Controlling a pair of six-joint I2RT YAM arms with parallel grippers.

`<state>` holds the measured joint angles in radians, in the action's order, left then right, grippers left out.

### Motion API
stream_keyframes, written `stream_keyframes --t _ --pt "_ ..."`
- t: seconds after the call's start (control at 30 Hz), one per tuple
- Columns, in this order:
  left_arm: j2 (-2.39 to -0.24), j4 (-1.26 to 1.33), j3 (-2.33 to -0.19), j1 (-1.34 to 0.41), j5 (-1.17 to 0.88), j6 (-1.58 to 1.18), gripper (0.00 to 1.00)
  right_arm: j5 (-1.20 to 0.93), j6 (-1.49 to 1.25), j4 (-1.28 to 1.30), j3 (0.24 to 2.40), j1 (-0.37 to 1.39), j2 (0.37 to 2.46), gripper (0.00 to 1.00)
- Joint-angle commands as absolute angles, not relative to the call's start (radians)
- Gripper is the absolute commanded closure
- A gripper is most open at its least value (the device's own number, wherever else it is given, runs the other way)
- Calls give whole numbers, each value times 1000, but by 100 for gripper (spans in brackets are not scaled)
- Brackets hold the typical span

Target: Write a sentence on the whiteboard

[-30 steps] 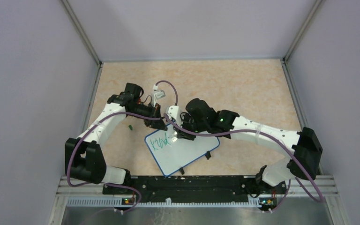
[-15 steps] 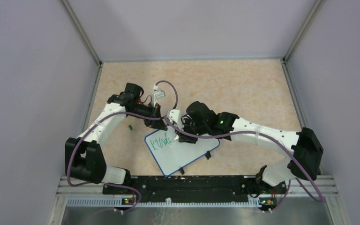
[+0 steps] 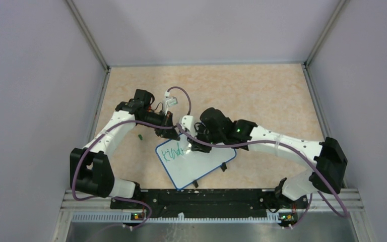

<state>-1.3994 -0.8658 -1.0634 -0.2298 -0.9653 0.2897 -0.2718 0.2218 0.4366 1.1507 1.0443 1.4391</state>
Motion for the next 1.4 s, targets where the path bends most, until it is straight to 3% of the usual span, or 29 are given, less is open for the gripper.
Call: stream_keyframes --t 0.0,0.9,1.37 --pt "-1416 -872 -1042 -250 -896 292 100 -214 213 392 1221 1028 1437 100" --pt "-1420 -871 -1042 -252 -894 293 100 -257 264 460 1107 1030 1386 100" --pt "-1419 -872 -1042 -252 -895 292 100 -263 247 464 1167 1016 1353 100"
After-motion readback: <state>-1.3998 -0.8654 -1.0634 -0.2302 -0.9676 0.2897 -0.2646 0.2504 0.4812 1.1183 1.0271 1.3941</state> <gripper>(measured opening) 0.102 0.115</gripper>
